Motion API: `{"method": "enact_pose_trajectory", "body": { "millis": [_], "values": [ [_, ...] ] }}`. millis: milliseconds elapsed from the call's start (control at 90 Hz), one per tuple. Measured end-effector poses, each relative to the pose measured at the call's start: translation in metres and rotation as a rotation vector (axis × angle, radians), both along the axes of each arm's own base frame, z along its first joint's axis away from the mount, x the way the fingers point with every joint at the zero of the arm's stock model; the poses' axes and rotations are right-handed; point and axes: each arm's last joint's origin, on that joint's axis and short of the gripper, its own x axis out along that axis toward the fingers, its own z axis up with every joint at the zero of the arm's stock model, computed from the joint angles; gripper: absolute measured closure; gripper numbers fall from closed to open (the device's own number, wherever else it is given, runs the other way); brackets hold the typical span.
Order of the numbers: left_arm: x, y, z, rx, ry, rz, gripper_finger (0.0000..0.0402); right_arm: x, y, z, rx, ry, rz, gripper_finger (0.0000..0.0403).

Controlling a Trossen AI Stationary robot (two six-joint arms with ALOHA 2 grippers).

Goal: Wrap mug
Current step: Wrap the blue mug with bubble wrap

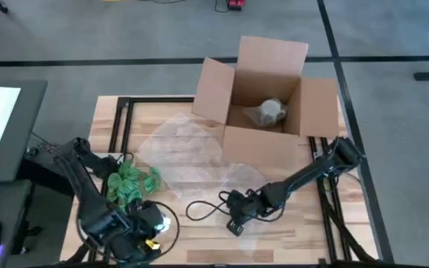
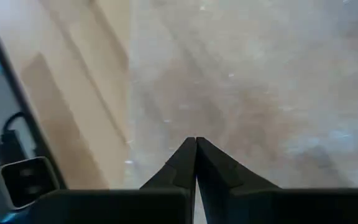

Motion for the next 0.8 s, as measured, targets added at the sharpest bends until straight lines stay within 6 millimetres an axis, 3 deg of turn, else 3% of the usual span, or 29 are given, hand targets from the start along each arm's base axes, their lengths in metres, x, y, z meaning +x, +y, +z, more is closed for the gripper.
{"method": "enact_pose_trajectory", "body": {
  "millis": [133, 289, 444, 533, 656, 800],
  "values": [
    [0.000, 0.005, 0.016, 0.039, -0.096, 0.021, 0.0399, -0.007, 0.020, -0.024, 0.036, 0.063, 0.024, 0.0403],
    [0.006, 0.008, 0.017, 0.064, -0.116, 0.022, 0.0399, -0.015, 0.057, -0.040, 0.134, 0.047, 0.087, 0.0403],
    [0.009, 0.012, 0.017, 0.077, -0.117, 0.029, 0.0396, -0.017, 0.080, -0.027, 0.157, -0.025, 0.188, 0.0403],
    [0.011, 0.013, 0.017, 0.096, -0.133, 0.030, 0.0395, -0.014, 0.081, -0.013, 0.100, -0.044, 0.199, 0.0403],
    [0.013, 0.015, 0.017, 0.105, -0.140, 0.040, 0.0395, -0.006, 0.067, 0.003, -0.008, -0.021, 0.079, 0.0403],
    [0.015, 0.017, 0.017, 0.109, -0.145, 0.050, 0.0394, 0.008, 0.036, -0.003, -0.075, 0.044, -0.061, 0.0403]
  ]
}}
